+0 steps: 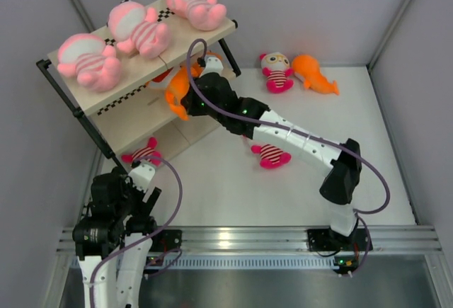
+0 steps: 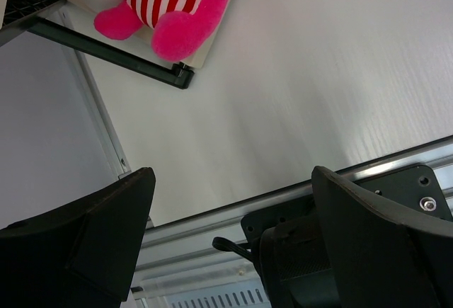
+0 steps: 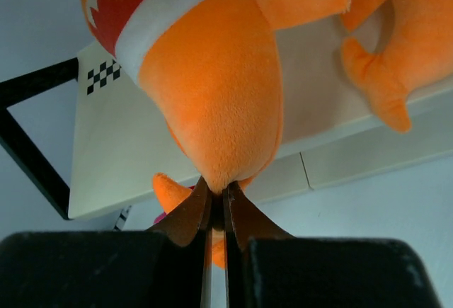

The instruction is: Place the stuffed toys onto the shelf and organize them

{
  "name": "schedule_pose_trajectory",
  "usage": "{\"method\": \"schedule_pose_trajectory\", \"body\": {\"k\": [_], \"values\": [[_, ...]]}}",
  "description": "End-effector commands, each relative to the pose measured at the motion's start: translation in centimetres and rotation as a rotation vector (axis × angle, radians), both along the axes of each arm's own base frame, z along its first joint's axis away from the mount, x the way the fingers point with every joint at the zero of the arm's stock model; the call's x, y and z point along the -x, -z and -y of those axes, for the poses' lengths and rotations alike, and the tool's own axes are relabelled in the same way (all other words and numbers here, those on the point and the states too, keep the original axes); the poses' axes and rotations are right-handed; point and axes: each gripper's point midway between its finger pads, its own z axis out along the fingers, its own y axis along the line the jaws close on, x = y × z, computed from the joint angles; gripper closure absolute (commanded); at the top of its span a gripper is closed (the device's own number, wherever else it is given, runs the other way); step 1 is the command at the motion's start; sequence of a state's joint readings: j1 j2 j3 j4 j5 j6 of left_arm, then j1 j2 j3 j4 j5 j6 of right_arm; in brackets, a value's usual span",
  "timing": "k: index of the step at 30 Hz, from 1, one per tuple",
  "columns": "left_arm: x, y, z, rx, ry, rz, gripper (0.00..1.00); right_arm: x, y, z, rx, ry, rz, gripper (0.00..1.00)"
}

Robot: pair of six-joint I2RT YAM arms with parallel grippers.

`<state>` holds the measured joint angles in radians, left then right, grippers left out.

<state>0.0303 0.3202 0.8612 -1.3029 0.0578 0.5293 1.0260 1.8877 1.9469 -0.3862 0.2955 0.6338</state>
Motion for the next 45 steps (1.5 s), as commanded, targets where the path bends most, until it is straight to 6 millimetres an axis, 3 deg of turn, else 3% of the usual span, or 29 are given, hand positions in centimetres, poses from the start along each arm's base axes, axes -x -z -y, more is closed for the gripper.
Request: {"method": "schedule_pose_trajectory", "body": {"k": [1,7,9,10,11,14,21,24,25,27,28,30,31,32,33,35,36,37,38,39,40,42,45], "values": [[-0.6,-1.2,-0.3,-0.011,-0.014,0.061,0.01,-2.5,-4.7,-1.4,-0.184,0.053,0.071,1.00],[-0.6,-1.3,-0.4,-0.013,-0.019,0.061,0.01,-3.7,-4.1,-3.3,-0.206,0.041,0.065,0.96],[-0.6,-1.3,-0.5,-0.018,-0.020,0.061,0.01,-3.9,-3.8,-3.4,-0.215,0.049,0.054,0.87],[-0.6,-1.3,-0.5,-0.017,-0.021,0.060,0.01,-4.0,-3.4,-3.3,-0.211,0.050,0.045,0.74],[-0.6,-1.3,-0.5,-0.019,-0.021,0.057,0.01,-4.1,-3.3,-3.3,-0.216,0.050,0.041,0.68],[-0.6,-1.4,-0.5,-0.020,-0.019,0.059,0.02,-3.8,-3.5,-3.0,-0.229,0.046,0.037,0.55],[-0.7,-1.2,-0.5,-0.018,-0.018,0.048,0.01,-1.9,-6.4,-1.0,-0.234,0.005,0.081,0.45],[-0.7,-0.8,-0.5,-0.019,-0.021,0.038,0.01,-0.4,-8.9,1.7,-0.189,-0.025,0.162,0.40],[-0.7,-0.7,-0.5,-0.021,-0.021,0.036,0.01,0.5,-10.6,3.6,-0.191,-0.029,0.194,0.36],[-0.7,-0.2,-0.6,-0.028,-0.021,0.021,0.01,1.7,-11.1,5.6,-0.148,-0.080,0.222,0.30],[-0.7,0.0,-0.7,-0.030,-0.020,0.015,0.01,1.6,-12.1,8.4,-0.151,-0.072,0.232,0.27],[-0.8,0.3,-0.7,-0.028,-0.022,0.005,0.02,2.2,-11.1,10.8,-0.136,-0.162,0.192,0.27],[-0.9,0.3,-0.7,-0.029,-0.023,0.005,0.01,-0.2,-9.9,15.1,-0.105,-0.088,0.175,0.25],[-1.0,0.4,-0.6,-0.027,-0.022,0.007,0.01,-1.5,-8.9,17.5,-0.076,-0.052,0.161,0.26],[-1.2,0.2,-0.7,-0.024,-0.025,0.008,0.02,-4.3,-6.5,22.9,-0.017,0.075,0.118,0.25],[-1.3,0.2,-0.7,-0.027,-0.024,0.002,0.02,-7.2,-4.1,28.7,0.028,0.213,0.079,0.24],[-1.4,0.0,-0.8,-0.032,-0.025,-0.002,0.01,-8.9,-1.5,31.6,0.069,0.284,0.035,0.25],[-1.4,-0.1,-0.8,-0.035,-0.023,-0.003,0.02,-11.2,-0.2,37.4,0.093,0.418,0.016,0.25],[-1.6,-0.4,-0.9,-0.040,-0.025,-0.007,0.02,-12.4,1.0,40.1,0.113,0.479,-0.002,0.26],[-1.6,-0.6,-1.0,-0.047,-0.028,-0.007,0.02,-14.1,3.5,42.7,0.170,0.519,-0.035,0.27],[-1.7,-0.7,-1.1,-0.048,-0.027,-0.009,0.02,-15.4,4.3,47.1,0.205,0.604,-0.031,0.28],[-1.9,-1.4,-1.7,-0.081,-0.045,-0.010,0.01,-18.1,7.3,50.2,0.373,0.604,-0.034,0.29],[-2.1,-2.5,-1.8,-0.105,-0.023,0.005,0.02,-21.7,10.2,49.8,0.506,0.444,0.006,0.28]]}}
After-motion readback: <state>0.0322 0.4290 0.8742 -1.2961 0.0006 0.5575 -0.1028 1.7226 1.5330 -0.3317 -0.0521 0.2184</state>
